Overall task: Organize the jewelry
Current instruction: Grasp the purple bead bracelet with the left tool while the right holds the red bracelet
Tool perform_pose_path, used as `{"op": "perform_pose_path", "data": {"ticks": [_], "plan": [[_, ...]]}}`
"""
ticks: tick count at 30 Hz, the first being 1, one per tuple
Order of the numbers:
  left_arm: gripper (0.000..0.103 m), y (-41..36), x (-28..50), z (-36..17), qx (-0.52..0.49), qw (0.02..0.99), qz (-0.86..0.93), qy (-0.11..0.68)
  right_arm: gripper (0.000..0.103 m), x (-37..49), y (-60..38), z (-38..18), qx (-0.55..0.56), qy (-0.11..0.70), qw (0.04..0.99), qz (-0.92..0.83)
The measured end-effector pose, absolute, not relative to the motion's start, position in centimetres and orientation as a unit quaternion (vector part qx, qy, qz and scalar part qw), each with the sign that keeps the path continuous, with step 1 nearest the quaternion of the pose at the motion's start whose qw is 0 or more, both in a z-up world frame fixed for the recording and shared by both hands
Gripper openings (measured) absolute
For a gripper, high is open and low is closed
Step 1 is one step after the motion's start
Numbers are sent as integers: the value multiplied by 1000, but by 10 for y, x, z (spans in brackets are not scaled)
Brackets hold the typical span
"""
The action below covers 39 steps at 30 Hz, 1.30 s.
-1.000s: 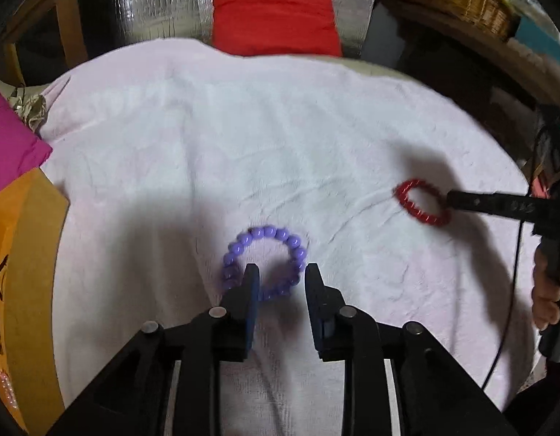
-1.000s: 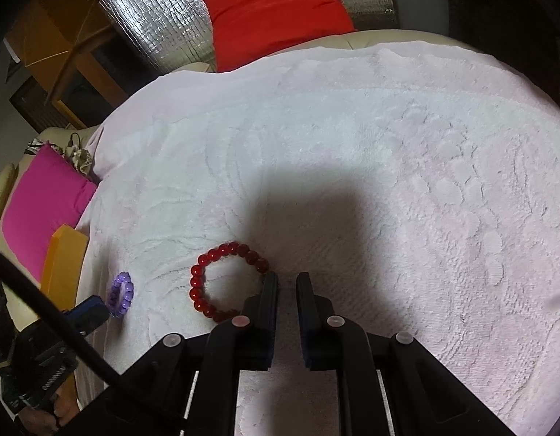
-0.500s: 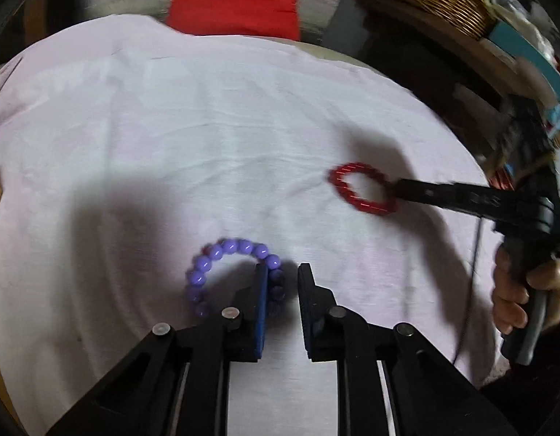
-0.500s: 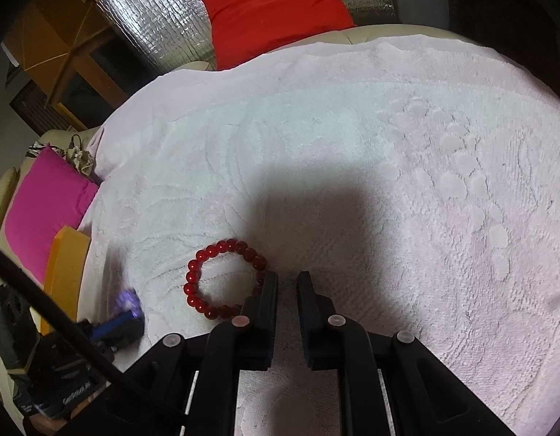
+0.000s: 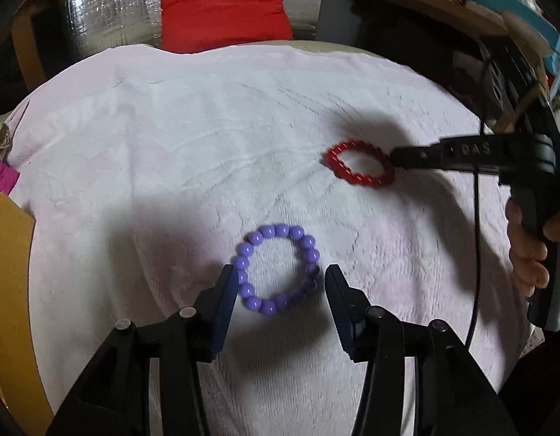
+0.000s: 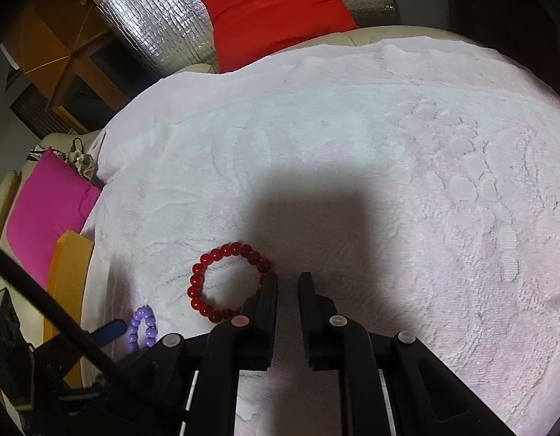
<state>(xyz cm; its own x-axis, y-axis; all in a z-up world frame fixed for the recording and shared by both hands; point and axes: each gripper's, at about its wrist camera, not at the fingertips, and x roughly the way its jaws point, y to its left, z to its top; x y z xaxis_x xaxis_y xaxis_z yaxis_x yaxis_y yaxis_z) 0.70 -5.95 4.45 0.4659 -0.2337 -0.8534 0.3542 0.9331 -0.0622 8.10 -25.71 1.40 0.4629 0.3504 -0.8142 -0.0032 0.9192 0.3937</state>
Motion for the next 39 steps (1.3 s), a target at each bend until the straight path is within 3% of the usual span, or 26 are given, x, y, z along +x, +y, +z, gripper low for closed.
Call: {"op": "perform_pose_path", "data": {"ticks": [4, 12, 13, 16, 20, 26, 32, 36, 39], "plan": [[51, -54, 1, 48, 57, 857, -167, 484, 36, 81, -250, 19, 173, 497, 843, 109], [51, -48, -3, 42, 63, 853, -167, 490, 38, 85, -228, 17, 143, 479, 861, 96], [51, -49, -3, 41, 65, 852, -170, 491, 35, 85, -224, 17, 129, 477, 865, 93], [51, -54, -5, 41, 66, 851, -172, 491, 12, 82, -208, 17, 64, 467, 879, 75], [50, -53, -1, 38, 50, 850, -174, 494, 10, 76, -205, 19, 38, 454, 887, 77], [28, -61, 7, 38, 41, 851, -184, 491, 10, 73, -227, 24, 49, 450, 889, 71], [28, -70, 11, 35, 43, 851, -190, 488, 10, 75, -253, 23, 71, 465, 880, 63], [39, -76, 13, 33, 45, 850, -193, 487, 12, 77, -260, 20, 95, 477, 871, 71], [40, -79, 14, 32, 51, 852, -191, 485, 13, 78, -260, 19, 99, 482, 868, 68]]}}
